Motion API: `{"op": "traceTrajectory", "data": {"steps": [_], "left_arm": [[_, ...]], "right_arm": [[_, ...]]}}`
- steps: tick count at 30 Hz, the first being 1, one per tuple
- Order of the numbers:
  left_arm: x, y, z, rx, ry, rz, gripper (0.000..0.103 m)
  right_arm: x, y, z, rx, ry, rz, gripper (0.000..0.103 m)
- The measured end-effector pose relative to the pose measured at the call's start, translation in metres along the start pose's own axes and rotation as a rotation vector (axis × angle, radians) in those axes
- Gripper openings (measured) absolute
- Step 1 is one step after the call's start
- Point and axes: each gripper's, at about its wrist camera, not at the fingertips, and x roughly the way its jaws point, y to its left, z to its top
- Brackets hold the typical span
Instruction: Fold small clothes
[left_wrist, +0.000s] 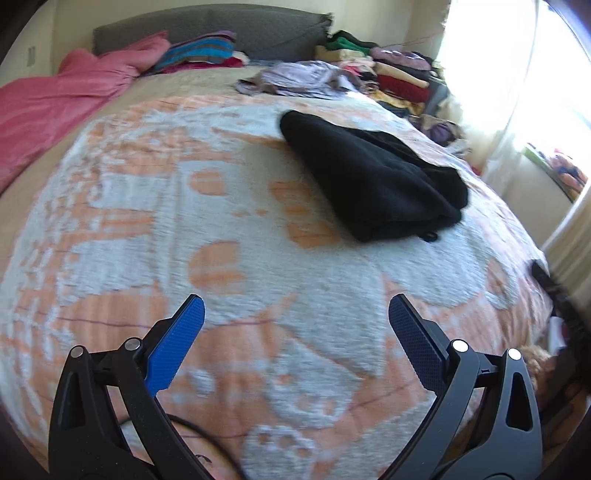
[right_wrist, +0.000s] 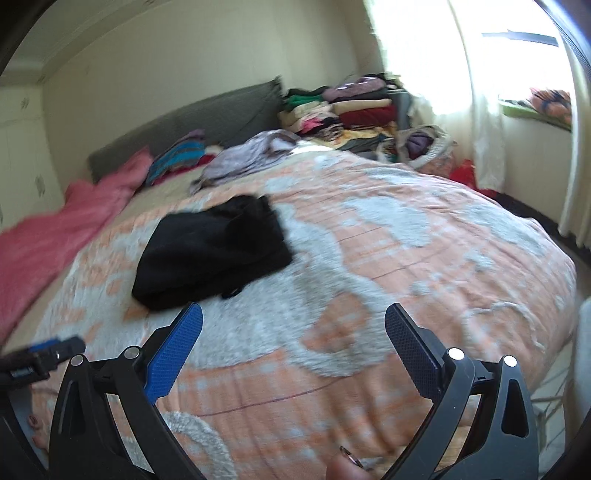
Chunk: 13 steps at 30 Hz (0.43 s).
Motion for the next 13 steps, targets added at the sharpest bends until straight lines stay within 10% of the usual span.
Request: {"op": "traceTrajectory", "data": {"steps": [6,13], "left_arm": [[-0.043,0.108,0.034,-0.193,-0.067,0.103,0.094],[-0.135,0.333,0.071,-0.522,-0.171,0.590,0.094]], "right_arm": [[-0.055,-0.129,0.026,0.182,-0.062,-0.332,0.098],[-0.093,-0.354,0.008,0.404,0.102,-0.893,0.098]]}}
